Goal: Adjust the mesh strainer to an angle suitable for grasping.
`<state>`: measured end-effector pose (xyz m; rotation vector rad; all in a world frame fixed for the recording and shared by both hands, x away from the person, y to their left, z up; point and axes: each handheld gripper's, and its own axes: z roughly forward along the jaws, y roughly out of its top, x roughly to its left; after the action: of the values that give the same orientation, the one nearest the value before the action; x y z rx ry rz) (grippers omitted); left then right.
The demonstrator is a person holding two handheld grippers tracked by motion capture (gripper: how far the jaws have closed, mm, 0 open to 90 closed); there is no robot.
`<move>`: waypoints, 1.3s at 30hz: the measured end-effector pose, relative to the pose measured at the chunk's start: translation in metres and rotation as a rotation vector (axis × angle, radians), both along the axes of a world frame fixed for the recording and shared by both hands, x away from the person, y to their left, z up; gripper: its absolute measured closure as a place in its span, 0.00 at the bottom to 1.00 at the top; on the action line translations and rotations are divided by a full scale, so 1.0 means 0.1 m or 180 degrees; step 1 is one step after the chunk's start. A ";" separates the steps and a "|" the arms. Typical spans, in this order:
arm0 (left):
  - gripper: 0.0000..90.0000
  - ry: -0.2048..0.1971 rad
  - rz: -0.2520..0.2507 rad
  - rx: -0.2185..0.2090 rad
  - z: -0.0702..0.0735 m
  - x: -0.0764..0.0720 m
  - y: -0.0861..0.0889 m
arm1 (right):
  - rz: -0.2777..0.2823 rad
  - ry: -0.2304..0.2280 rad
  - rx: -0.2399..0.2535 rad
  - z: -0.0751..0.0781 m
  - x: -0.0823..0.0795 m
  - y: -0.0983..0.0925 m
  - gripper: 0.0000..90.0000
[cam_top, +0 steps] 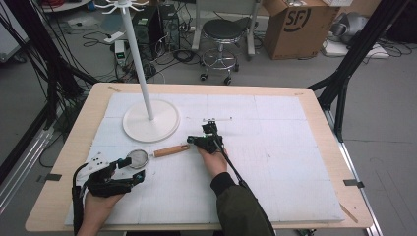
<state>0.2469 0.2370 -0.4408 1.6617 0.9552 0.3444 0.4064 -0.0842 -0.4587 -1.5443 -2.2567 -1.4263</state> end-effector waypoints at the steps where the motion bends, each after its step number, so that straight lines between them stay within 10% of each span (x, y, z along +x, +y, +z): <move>1: 0.24 0.0008 0.0000 -0.0003 0.00 0.00 0.00 | 0.0026 0.0002 0.0018 0.01 0.00 0.03 1.00; 23: 0.24 0.0008 0.0027 0.0011 -0.01 -0.05 0.06 | 0.0759 0.0133 -0.0152 0.07 -0.08 1.12 0.99; 39: 0.24 0.0013 0.0046 0.0000 -0.01 -0.06 0.09 | 0.0941 0.0153 -0.0312 0.03 -0.22 1.33 0.99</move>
<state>0.2413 0.2456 -0.4415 1.6568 0.9704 0.3509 0.3848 0.0487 -0.4555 -1.1873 -2.4325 -1.2036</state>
